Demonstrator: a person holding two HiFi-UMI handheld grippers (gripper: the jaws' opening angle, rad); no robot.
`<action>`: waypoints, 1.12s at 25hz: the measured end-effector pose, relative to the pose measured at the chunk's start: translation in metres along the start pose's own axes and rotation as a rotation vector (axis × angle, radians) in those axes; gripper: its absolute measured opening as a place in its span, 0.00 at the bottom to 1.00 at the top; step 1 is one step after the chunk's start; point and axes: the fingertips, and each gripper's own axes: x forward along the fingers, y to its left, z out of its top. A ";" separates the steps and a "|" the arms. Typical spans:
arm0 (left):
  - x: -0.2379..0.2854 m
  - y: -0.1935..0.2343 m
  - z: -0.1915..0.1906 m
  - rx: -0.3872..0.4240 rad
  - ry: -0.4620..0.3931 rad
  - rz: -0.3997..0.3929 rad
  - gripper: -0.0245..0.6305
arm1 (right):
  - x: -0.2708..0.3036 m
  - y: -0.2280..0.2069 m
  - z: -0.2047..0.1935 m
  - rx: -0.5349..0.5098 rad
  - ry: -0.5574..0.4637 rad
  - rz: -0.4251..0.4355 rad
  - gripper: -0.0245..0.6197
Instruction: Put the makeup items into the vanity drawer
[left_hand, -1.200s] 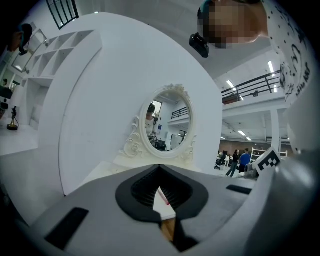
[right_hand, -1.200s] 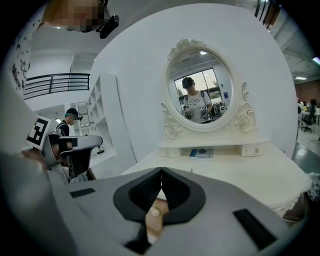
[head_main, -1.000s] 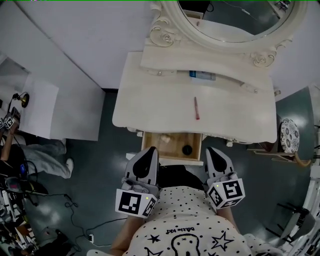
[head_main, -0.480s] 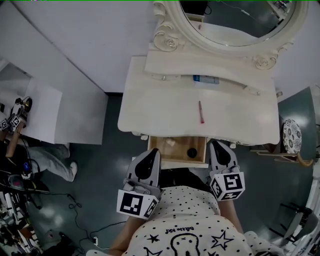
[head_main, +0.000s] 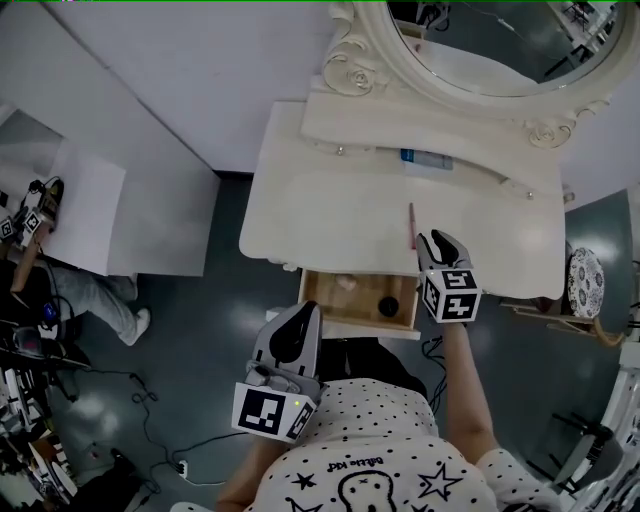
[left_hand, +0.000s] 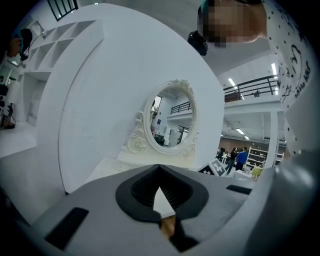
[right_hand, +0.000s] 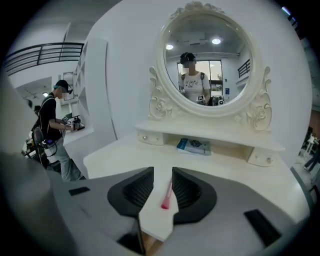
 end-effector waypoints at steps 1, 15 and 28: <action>0.001 0.001 -0.001 -0.004 0.004 0.002 0.03 | 0.011 -0.003 -0.004 -0.002 0.019 -0.008 0.20; 0.006 0.015 -0.014 -0.039 0.047 0.050 0.03 | 0.081 -0.014 -0.061 -0.036 0.210 -0.039 0.20; 0.009 0.015 -0.014 -0.044 0.046 0.048 0.03 | 0.083 -0.013 -0.065 -0.014 0.216 -0.012 0.11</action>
